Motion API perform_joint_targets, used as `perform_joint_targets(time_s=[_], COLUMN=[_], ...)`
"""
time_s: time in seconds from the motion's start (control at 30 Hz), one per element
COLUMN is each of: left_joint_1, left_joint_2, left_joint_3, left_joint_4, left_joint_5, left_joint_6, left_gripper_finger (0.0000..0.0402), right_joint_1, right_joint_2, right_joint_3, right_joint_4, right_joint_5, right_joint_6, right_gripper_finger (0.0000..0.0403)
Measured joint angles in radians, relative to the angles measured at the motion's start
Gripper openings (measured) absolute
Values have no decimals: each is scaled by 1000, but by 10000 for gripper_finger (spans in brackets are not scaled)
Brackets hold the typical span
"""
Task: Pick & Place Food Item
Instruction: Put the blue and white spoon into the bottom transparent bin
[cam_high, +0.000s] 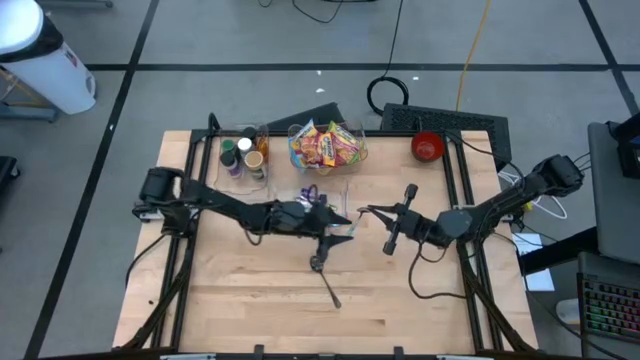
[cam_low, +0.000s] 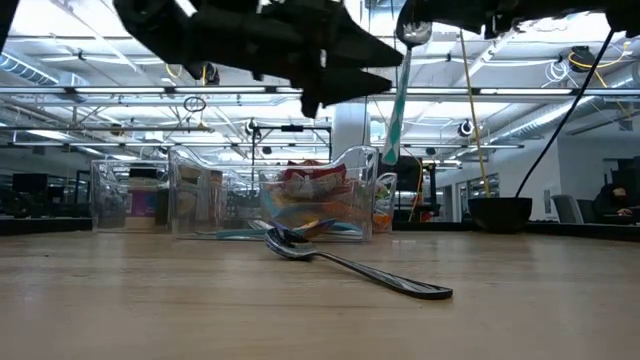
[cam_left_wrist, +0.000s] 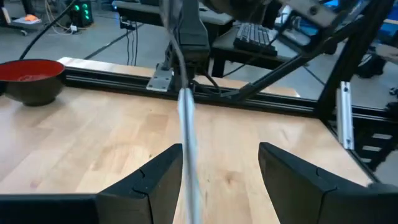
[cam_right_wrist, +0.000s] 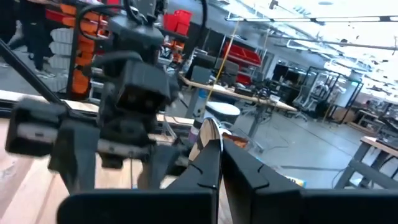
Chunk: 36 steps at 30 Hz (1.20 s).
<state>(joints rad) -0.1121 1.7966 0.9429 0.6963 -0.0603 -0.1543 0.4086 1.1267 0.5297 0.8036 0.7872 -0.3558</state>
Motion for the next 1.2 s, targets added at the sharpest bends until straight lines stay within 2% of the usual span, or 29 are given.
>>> perform_joint_targets(time_s=[0.2,0.4,0.5,0.67,0.7,0.83,0.9,1.0,1.1,1.2], left_joint_1=[1,1,1,3,5,12,9,-11,-36,-58], left_joint_2=[84,78,75,75,74,28,-22,-105,-176,-213], left_joint_3=[81,82,82,82,82,82,82,82,82,82], left_joint_4=[3,-21,-13,-25,-29,-123,-228,-393,-510,-619], left_joint_5=[-17,-44,-29,-12,-12,-18,-65,-220,-382,-493], left_joint_6=[21,21,21,26,33,43,64,120,171,202], left_gripper_finger=[216,206,164,39,28,36,39,29,29,29], right_joint_1=[14,20,19,19,19,19,19,19,19,19], right_joint_2=[0,0,0,0,0,0,0,-1,-1,-1], right_joint_3=[-5,-5,-5,-5,-5,-5,-5,-5,-5,-5], right_joint_4=[40,45,42,39,37,31,30,34,33,35], right_joint_5=[-3,-2,-2,-6,-7,-6,-1,21,28,29], right_joint_6=[-23,-27,-27,-27,-28,-31,-26,-11,-20,12], right_gripper_finger=[0,0,0,0,0,1,6,27,64,107])
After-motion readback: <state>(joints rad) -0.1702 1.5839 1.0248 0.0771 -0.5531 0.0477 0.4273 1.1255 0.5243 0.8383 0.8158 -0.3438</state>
